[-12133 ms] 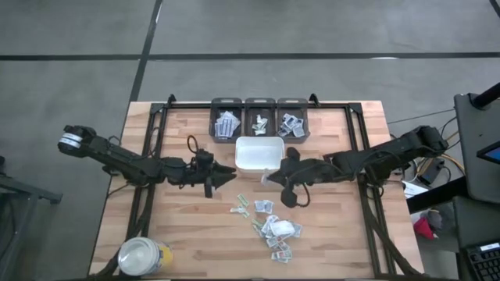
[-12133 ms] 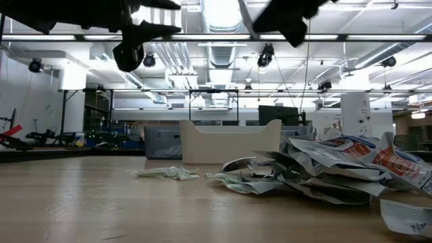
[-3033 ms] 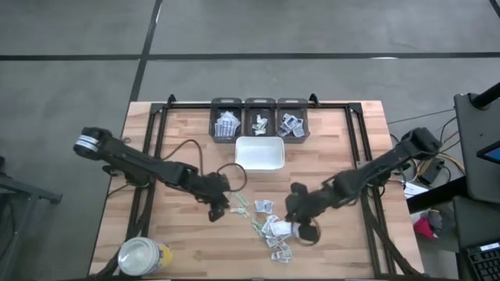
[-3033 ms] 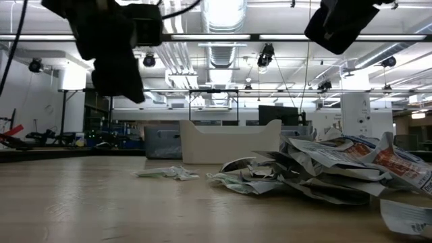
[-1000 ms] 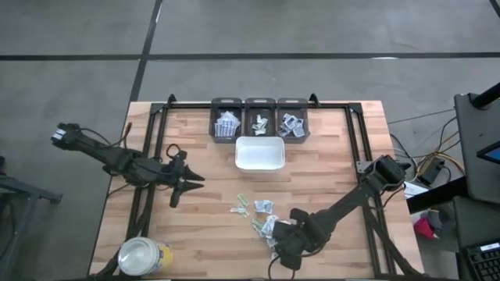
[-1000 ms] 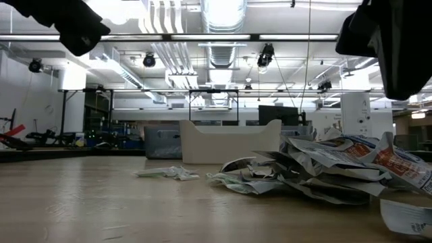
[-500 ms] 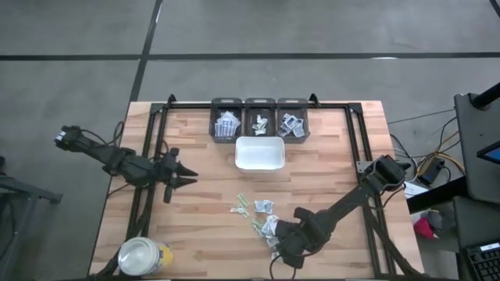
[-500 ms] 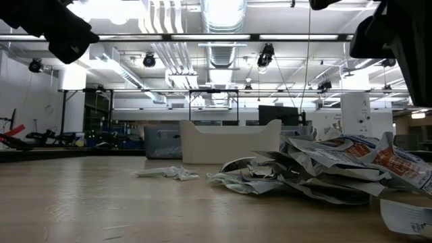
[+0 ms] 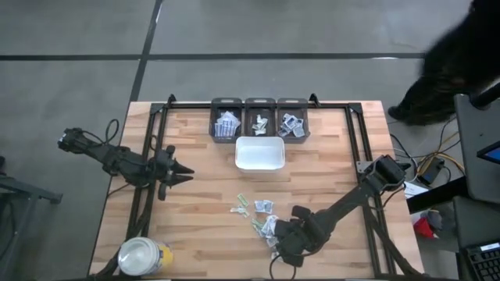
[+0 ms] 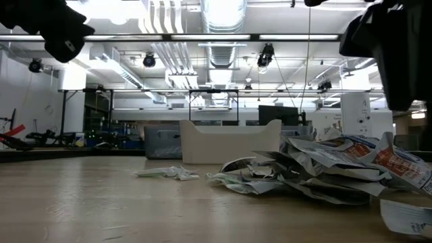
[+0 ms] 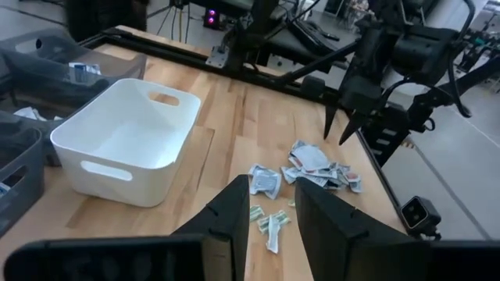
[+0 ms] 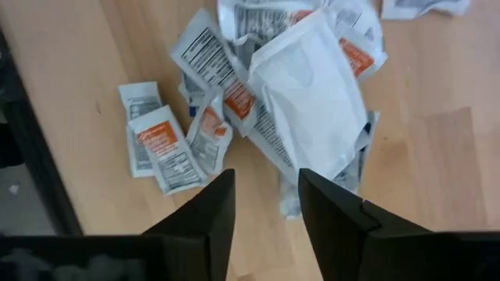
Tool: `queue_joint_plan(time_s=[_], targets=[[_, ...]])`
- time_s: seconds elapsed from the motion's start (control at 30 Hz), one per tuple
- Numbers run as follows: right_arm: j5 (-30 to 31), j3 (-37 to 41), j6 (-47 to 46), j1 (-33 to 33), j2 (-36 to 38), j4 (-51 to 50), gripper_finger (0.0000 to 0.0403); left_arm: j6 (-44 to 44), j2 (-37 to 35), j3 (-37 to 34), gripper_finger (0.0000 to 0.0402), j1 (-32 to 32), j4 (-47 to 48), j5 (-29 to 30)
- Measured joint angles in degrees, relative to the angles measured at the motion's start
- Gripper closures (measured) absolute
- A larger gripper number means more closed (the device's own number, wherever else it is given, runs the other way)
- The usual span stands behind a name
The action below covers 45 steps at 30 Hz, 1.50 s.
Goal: Pick & Place First Aid Supplies
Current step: Put the white fingertip band aid into the left black bin
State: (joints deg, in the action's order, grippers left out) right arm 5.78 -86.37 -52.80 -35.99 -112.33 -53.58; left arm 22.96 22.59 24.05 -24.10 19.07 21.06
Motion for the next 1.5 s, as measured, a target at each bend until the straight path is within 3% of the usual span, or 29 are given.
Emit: queue_joint_plan(time_s=[0.57,0.93,1.27,1.5], targets=[[3.59,0.35,0.98,0.97,-0.36,1.95,0.0264,-1.50,0.02,0.00,0.0303,0.00,-0.08,0.04],[3.04,-0.32,0.55,1.15,-4.98,4.64,0.0264,-1.55,0.02,0.00,0.0303,0.02,-0.17,0.02],[3.26,-0.42,-2.26,1.27,-4.95,4.12,0.0264,-1.55,0.02,0.00,0.0303,0.00,-0.22,0.04],[4.09,-0.39,-2.21,1.51,-4.95,2.67,0.0284,-1.56,0.02,0.00,0.0303,0.02,-0.22,0.04]])
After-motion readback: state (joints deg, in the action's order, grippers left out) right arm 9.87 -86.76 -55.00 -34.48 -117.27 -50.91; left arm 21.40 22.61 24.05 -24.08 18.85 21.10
